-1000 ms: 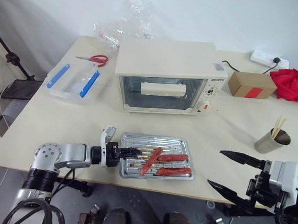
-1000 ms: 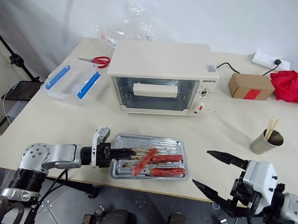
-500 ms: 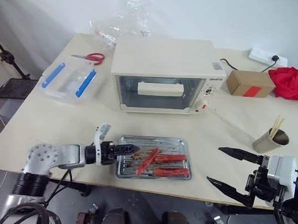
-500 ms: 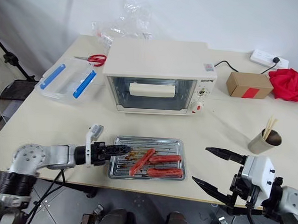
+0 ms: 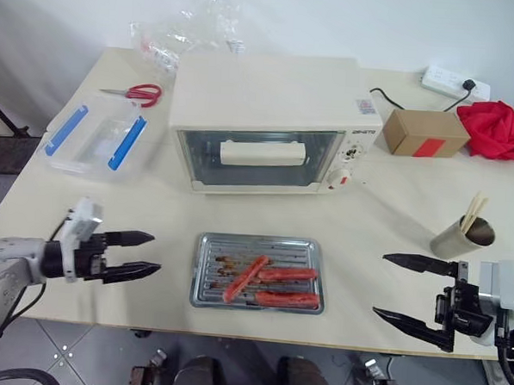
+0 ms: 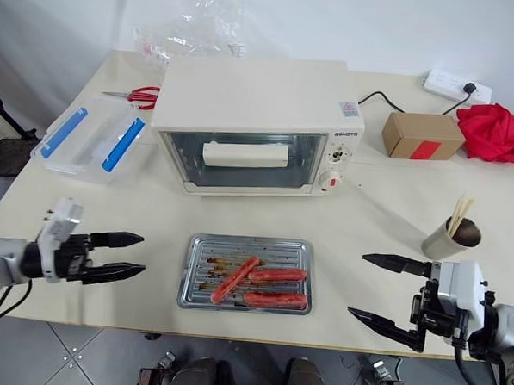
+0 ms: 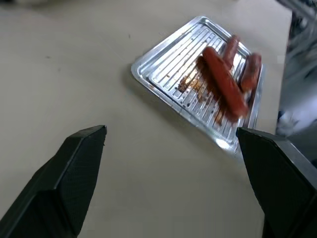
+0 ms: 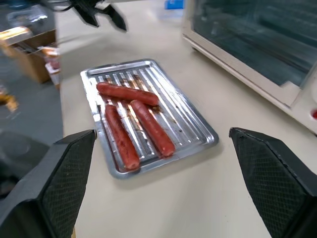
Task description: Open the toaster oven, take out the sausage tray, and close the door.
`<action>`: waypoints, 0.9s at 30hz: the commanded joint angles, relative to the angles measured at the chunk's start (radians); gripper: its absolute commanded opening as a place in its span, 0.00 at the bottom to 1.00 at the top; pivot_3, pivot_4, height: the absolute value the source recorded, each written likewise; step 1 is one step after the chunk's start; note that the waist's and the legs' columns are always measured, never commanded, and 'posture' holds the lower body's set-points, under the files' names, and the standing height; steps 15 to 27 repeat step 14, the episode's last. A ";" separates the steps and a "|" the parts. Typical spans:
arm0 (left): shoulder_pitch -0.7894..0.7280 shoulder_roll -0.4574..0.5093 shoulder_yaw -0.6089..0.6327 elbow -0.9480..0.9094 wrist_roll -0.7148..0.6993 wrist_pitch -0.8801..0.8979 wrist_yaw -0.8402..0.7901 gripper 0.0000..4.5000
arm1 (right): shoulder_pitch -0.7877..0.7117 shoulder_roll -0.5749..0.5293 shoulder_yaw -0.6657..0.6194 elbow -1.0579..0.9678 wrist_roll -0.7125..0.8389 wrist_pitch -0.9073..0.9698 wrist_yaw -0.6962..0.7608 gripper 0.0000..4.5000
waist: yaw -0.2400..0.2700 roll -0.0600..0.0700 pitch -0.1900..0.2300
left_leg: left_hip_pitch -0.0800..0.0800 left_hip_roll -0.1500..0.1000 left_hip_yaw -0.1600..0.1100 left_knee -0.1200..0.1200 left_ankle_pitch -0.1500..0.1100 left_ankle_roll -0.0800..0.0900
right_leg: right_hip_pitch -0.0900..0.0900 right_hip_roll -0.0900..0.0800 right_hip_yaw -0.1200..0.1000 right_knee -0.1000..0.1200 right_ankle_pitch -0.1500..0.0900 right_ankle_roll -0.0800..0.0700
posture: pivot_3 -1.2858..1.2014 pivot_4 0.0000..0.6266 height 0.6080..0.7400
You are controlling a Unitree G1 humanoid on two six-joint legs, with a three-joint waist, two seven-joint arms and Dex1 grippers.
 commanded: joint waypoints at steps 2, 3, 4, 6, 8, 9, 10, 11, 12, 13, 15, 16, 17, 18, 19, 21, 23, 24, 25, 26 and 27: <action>0.022 -0.015 0.101 0.032 0.053 -0.186 -0.106 0.99 | -0.021 0.003 0.017 -0.010 0.010 -0.051 0.047 1.00 | 0.002 -0.003 0.002 | 0.000 0.002 0.001 0.005 -0.002 -0.001 | 0.000 -0.001 -0.006 0.001 0.000 0.001 | 0.52 0.24 1.00; 0.037 -0.022 0.118 0.025 0.067 -0.231 -0.121 0.99 | -0.021 0.008 0.025 -0.017 0.008 -0.060 0.049 1.00 | 0.002 -0.003 0.002 | 0.000 0.002 0.001 0.006 -0.002 0.000 | 0.000 -0.002 -0.008 0.002 0.000 0.001 | 0.52 0.24 1.00; 0.061 -0.023 0.135 0.009 0.075 -0.251 -0.129 0.99 | -0.023 0.023 0.036 -0.030 0.002 -0.080 0.047 1.00 | 0.002 -0.003 0.002 | 0.000 0.002 0.001 0.007 -0.002 0.000 | 0.000 -0.004 -0.010 0.002 0.001 0.001 | 0.52 0.24 1.00; 0.097 -0.022 0.153 -0.021 0.090 -0.260 -0.129 0.99 | -0.027 0.043 0.046 -0.043 0.002 -0.098 0.032 1.00 | 0.000 -0.004 0.002 | 0.000 0.003 0.002 0.009 -0.002 0.000 | 0.001 -0.004 -0.012 0.002 0.002 0.004 | 0.52 0.24 1.00; 0.117 -0.032 0.159 -0.047 0.100 -0.257 -0.111 0.99 | -0.039 0.056 0.052 -0.052 0.006 -0.096 0.003 1.00 | -0.001 -0.005 0.003 | 0.000 0.004 0.003 0.010 -0.003 0.001 | 0.001 -0.005 -0.013 0.002 0.003 0.006 | 0.52 0.24 1.00; 0.118 -0.044 0.161 -0.058 0.102 -0.256 -0.090 0.99 | -0.043 0.059 0.056 -0.055 0.004 -0.094 -0.010 1.00 | -0.001 -0.005 0.003 | 0.000 0.004 0.003 0.010 -0.002 0.001 | 0.001 -0.005 -0.012 0.002 0.003 0.006 | 0.52 0.24 1.00; 0.117 -0.054 0.163 -0.065 0.103 -0.255 -0.076 0.99 | -0.045 0.060 0.059 -0.057 0.003 -0.093 -0.017 1.00 | -0.001 -0.005 0.003 | 0.000 0.004 0.003 0.011 -0.002 0.001 | 0.001 -0.005 -0.012 0.003 0.003 0.006 | 0.52 0.24 1.00; 0.115 -0.059 0.163 -0.070 0.106 -0.248 -0.066 0.99 | -0.045 0.057 0.059 -0.057 0.001 -0.090 -0.021 1.00 | 0.001 -0.005 0.003 | 0.001 0.005 0.004 0.011 -0.002 0.001 | 0.001 -0.006 -0.012 0.004 0.003 0.006 | 0.52 0.24 1.00; 0.113 -0.065 0.165 -0.073 0.106 -0.244 -0.060 0.99 | -0.045 0.054 0.060 -0.056 -0.002 -0.091 -0.023 1.00 | 0.001 -0.005 0.003 | 0.001 0.005 0.003 0.011 -0.002 0.001 | 0.001 -0.005 -0.012 0.004 0.003 0.006 | 0.52 0.24 1.00; 0.115 -0.067 0.166 -0.079 0.104 -0.231 -0.057 0.99 | -0.044 0.052 0.059 -0.054 -0.005 -0.095 -0.023 1.00 | 0.001 -0.005 0.003 | 0.001 0.006 0.003 0.011 -0.002 0.001 | 0.001 -0.005 -0.012 0.004 0.004 0.006 | 0.52 0.24 1.00; 0.116 -0.068 0.164 -0.082 0.106 -0.229 -0.058 0.99 | -0.043 0.051 0.059 -0.053 -0.007 -0.095 -0.024 1.00 | 0.001 -0.005 0.003 | 0.001 0.006 0.003 0.011 -0.002 0.001 | 0.001 -0.005 -0.012 0.004 0.004 0.006 | 0.52 0.24 1.00; 0.116 -0.068 0.164 -0.082 0.106 -0.229 -0.058 0.99 | -0.043 0.051 0.059 -0.053 -0.007 -0.095 -0.024 1.00 | 0.001 -0.005 0.003 | 0.001 0.006 0.003 0.011 -0.002 0.001 | 0.001 -0.005 -0.012 0.004 0.004 0.006 | 0.52 0.24 1.00; 0.116 -0.068 0.164 -0.082 0.106 -0.229 -0.058 0.99 | -0.043 0.051 0.059 -0.053 -0.007 -0.095 -0.024 1.00 | 0.001 -0.005 0.003 | 0.001 0.006 0.003 0.011 -0.002 0.001 | 0.001 -0.005 -0.012 0.004 0.004 0.006 | 0.52 0.24 1.00; 0.116 -0.068 0.164 -0.082 0.106 -0.229 -0.058 0.99 | -0.043 0.051 0.059 -0.053 -0.007 -0.095 -0.024 1.00 | 0.001 -0.005 0.003 | 0.001 0.006 0.003 0.011 -0.002 0.001 | 0.001 -0.005 -0.012 0.004 0.004 0.006 | 0.52 0.24 1.00; 0.116 -0.068 0.164 -0.082 0.106 -0.229 -0.058 0.99 | -0.043 0.051 0.059 -0.053 -0.007 -0.095 -0.024 1.00 | 0.001 -0.005 0.003 | 0.001 0.006 0.003 0.011 -0.002 0.001 | 0.001 -0.005 -0.012 0.004 0.004 0.006 | 0.52 0.24 1.00; 0.116 -0.068 0.164 -0.082 0.106 -0.229 -0.058 0.99 | -0.043 0.051 0.059 -0.053 -0.007 -0.095 -0.024 1.00 | 0.001 -0.005 0.003 | 0.001 0.006 0.003 0.011 -0.002 0.001 | 0.001 -0.005 -0.012 0.004 0.004 0.006 | 0.52 0.24 1.00; 0.116 -0.068 0.164 -0.082 0.106 -0.229 -0.058 0.99 | -0.043 0.051 0.059 -0.053 -0.007 -0.095 -0.024 1.00 | 0.001 -0.005 0.003 | 0.001 0.006 0.003 0.011 -0.002 0.001 | 0.001 -0.005 -0.012 0.004 0.004 0.006 | 0.52 0.24 1.00; 0.116 -0.068 0.164 -0.082 0.106 -0.229 -0.058 0.99 | -0.043 0.051 0.059 -0.053 -0.007 -0.095 -0.024 1.00 | 0.001 -0.005 0.003 | 0.001 0.006 0.003 0.011 -0.002 0.001 | 0.001 -0.005 -0.012 0.004 0.004 0.006 | 0.52 0.24 1.00; 0.116 -0.068 0.164 -0.082 0.106 -0.229 -0.058 0.99 | -0.043 0.051 0.059 -0.053 -0.007 -0.095 -0.024 1.00 | 0.001 -0.005 0.003 | 0.001 0.006 0.003 0.011 -0.002 0.001 | 0.001 -0.005 -0.012 0.004 0.004 0.006 | 0.52 0.24 1.00; 0.116 -0.068 0.164 -0.082 0.106 -0.229 -0.058 0.99 | -0.043 0.051 0.059 -0.053 -0.007 -0.095 -0.024 1.00 | 0.001 -0.005 0.003 | 0.001 0.006 0.003 0.011 -0.002 0.001 | 0.001 -0.005 -0.012 0.004 0.004 0.006 | 0.52 0.24 1.00; 0.116 -0.068 0.164 -0.082 0.106 -0.229 -0.058 0.99 | -0.043 0.051 0.059 -0.053 -0.007 -0.095 -0.024 1.00 | 0.001 -0.005 0.003 | 0.001 0.006 0.003 0.011 -0.002 0.001 | 0.001 -0.005 -0.012 0.004 0.004 0.006 | 0.52 0.24 1.00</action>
